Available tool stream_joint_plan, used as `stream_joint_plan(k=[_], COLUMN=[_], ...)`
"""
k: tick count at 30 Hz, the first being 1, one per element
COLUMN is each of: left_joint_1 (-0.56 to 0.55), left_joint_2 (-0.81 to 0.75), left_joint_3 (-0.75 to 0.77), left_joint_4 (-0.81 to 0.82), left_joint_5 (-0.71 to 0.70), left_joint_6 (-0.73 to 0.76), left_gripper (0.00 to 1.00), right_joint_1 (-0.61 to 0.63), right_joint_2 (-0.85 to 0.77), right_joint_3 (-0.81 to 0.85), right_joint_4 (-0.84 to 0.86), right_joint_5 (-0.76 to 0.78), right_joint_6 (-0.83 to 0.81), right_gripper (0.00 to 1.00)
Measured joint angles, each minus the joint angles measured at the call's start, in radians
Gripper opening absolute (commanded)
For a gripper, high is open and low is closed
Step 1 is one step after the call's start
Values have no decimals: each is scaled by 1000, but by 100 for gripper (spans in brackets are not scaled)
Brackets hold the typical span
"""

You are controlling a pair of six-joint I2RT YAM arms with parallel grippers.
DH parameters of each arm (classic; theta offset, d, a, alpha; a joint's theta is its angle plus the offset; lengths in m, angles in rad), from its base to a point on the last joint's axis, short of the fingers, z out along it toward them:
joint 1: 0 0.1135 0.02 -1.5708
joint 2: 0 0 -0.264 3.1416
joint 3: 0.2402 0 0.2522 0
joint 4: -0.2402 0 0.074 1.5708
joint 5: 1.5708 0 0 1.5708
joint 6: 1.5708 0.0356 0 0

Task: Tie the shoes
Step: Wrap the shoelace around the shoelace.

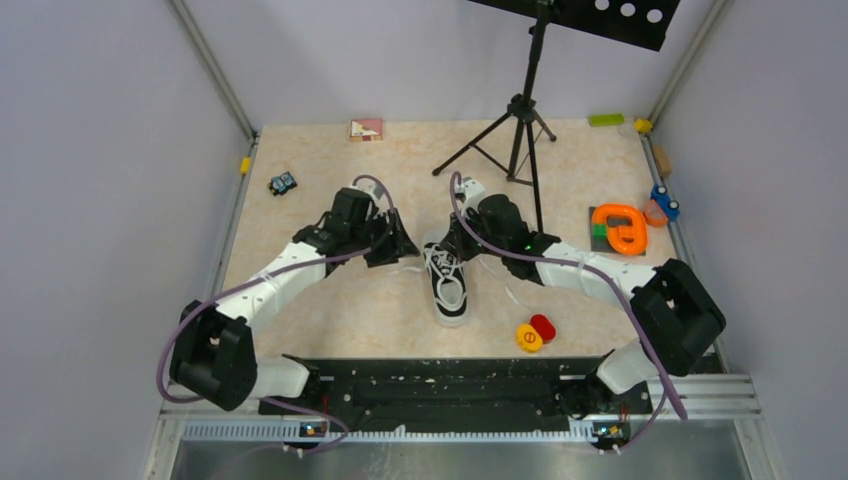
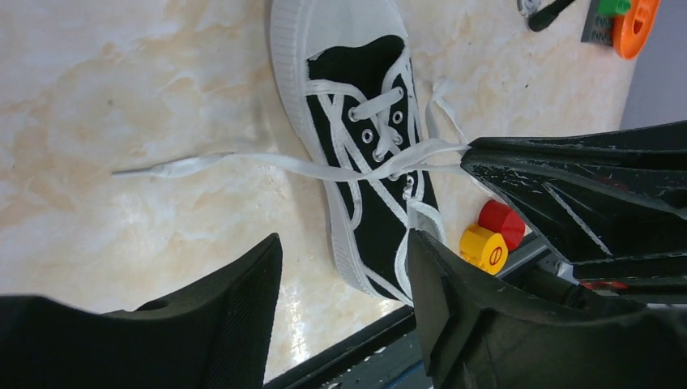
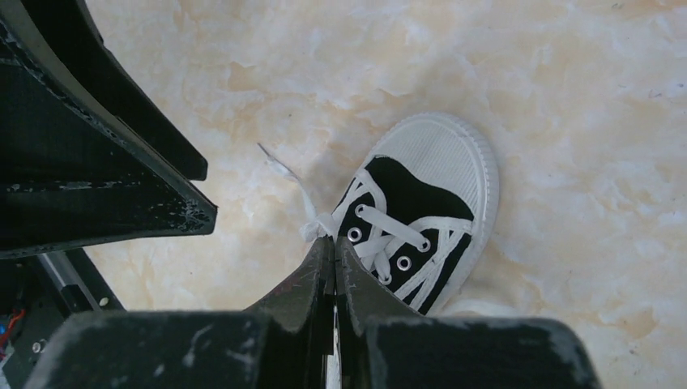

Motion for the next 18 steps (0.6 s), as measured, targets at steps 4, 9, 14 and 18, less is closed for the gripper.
stream_joint_plan(k=[4, 9, 14, 18], left_joint_1=[-13, -24, -121, -172], left_joint_2=[5, 17, 5, -25], left_joint_3=[-13, -82, -145, -188], left_joint_4=[82, 216, 331, 399], left_joint_5=[48, 88, -3, -79], left_joint_6=[65, 101, 145, 173], left_gripper=[60, 57, 50, 47], right_joint_1=[0, 0, 0, 0], right_joint_2=[-34, -34, -34, -33], right_joint_3=[-38, -38, -38, -38], right_joint_4=[37, 56, 56, 56], right_joint_5=[5, 5, 5, 6], right_joint_6=[45, 86, 113, 124], right_gripper=[0, 0, 0, 0])
